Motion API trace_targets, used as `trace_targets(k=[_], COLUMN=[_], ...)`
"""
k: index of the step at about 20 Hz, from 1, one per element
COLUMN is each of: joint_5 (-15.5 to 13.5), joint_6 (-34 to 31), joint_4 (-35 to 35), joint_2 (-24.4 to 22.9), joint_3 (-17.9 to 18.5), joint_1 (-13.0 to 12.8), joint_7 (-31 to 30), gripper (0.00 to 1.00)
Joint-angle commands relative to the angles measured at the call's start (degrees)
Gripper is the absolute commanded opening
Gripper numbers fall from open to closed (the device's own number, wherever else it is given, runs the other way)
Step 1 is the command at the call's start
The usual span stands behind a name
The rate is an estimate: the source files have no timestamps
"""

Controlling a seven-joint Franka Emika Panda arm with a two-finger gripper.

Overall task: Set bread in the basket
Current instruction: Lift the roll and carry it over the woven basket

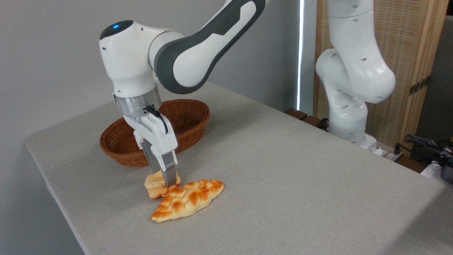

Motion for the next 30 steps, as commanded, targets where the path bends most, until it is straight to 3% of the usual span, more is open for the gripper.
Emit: trace_targets(k=[1, 8, 12, 14, 18, 21, 30], joint_5=[0.15, -0.38, -3.98, -4.42, -4.34, -4.25, -3.72], joint_6=[0.99, 0.99, 0.82, 0.82, 0.99, 0.99, 1.08], joint_4=[0.27, 1.15, 3.09, 3.09, 3.09, 3.09, 3.09], joint_2=[-1.15, -4.57, -5.45, -5.81, -5.54, -4.93, -3.52], joint_3=[0.66, 0.13, -4.34, -7.24, -12.43, -14.28, -15.25], joint_1=[-0.29, -0.46, -0.46, -0.46, -0.55, -0.55, -0.46], joint_7=[0.91, -0.58, -1.29, -4.26, -8.14, -9.28, -9.11], gripper=[0.66, 0.67, 0.67, 0.77, 0.79, 1.0, 1.0])
